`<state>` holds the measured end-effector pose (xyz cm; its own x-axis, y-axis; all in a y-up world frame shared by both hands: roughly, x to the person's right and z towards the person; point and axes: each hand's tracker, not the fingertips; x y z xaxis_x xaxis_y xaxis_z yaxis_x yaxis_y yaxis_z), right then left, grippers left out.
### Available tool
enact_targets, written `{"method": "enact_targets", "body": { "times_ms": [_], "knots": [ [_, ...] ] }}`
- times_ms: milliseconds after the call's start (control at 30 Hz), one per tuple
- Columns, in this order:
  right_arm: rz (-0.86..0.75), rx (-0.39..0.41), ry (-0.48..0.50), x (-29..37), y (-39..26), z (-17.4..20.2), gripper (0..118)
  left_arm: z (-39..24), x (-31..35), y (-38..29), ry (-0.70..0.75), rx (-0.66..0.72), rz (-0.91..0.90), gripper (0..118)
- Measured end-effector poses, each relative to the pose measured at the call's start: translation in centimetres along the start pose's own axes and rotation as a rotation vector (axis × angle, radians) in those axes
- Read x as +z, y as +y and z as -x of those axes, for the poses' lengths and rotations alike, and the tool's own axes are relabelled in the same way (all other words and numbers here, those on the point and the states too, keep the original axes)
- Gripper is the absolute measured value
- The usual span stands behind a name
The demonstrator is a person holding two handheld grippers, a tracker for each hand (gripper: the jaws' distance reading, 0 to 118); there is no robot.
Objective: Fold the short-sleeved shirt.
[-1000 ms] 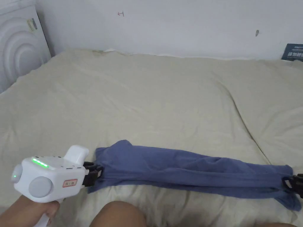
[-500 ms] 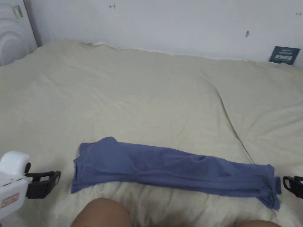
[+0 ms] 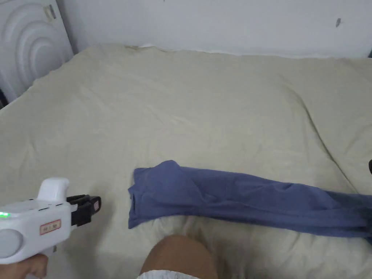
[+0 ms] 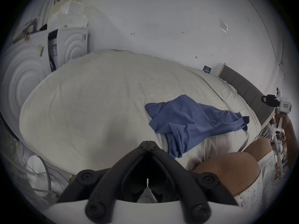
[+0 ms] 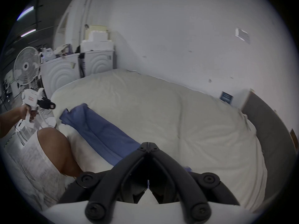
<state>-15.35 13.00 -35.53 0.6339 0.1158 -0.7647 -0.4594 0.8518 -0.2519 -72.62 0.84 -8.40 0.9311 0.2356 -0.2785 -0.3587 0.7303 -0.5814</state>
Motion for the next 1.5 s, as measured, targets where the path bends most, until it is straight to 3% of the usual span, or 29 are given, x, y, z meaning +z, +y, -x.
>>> {"method": "enact_targets", "body": {
  "times_ms": [67,100,200,333,500,700,733,833,933,1000,1100,1200,1267,1400,1500],
  "knots": [
    [0.005,-0.002,0.072,-3.0,0.6,1.1,0,3.3,-1.8,0.4,-0.024,0.069,0.028,0],
    [0.007,0.015,0.085,-3.8,2.5,5.2,0,4.0,-2.5,0.6,-0.051,0.092,0.051,0],
    [-0.001,0.049,0.166,-6.8,3.0,8.2,0,6.9,-5.2,1.4,-0.111,0.145,0.108,0],
    [0.019,-0.001,0.224,-10.0,3.2,11.0,0,5.1,-7.2,2.4,-0.274,0.211,0.191,0],
    [0.066,-0.004,0.243,-13.6,2.6,10.0,0,6.0,-11.1,3.1,-0.516,0.370,0.240,5],
    [0.120,-0.015,0.271,-16.3,2.1,9.2,0,7.8,-15.6,2.5,-0.643,0.509,0.300,26],
    [0.122,-0.014,0.269,-16.8,2.0,9.1,0,8.2,-16.3,2.1,-0.657,0.568,0.309,42],
    [0.137,-0.015,0.269,-17.7,1.9,8.8,0,9.0,-17.2,1.2,-0.759,0.683,0.283,45],
    [0.152,-0.025,0.270,-18.5,1.8,8.3,0,8.8,-18.2,1.1,-0.833,0.692,0.276,51],
    [0.160,-0.025,0.272,-19.2,1.6,8.1,0,9.3,-19.5,1.1,-0.839,0.661,0.282,55],
    [0.171,-0.022,0.272,-19.4,1.5,8.0,0,8.4,-18.4,2.3,-0.770,0.499,0.334,60],
    [0.177,-0.018,0.275,-19.1,1.8,8.3,0,9.0,-17.3,3.1,-0.741,0.548,0.369,63],
    [0.173,-0.029,0.276,-19.1,1.6,8.0,0,10.5,-16.2,4.6,-0.700,0.509,0.391,66],
    [0.170,-0.044,0.275,-19.1,1.5,8.1,0,12.1,-14.8,5.9,-0.659,0.501,0.404,83],
    [0.170,-0.048,0.274,-18.9,1.3,8.6,0,11.5,-14.3,6.3,-0.680,0.534,0.414,83]
  ]
}}
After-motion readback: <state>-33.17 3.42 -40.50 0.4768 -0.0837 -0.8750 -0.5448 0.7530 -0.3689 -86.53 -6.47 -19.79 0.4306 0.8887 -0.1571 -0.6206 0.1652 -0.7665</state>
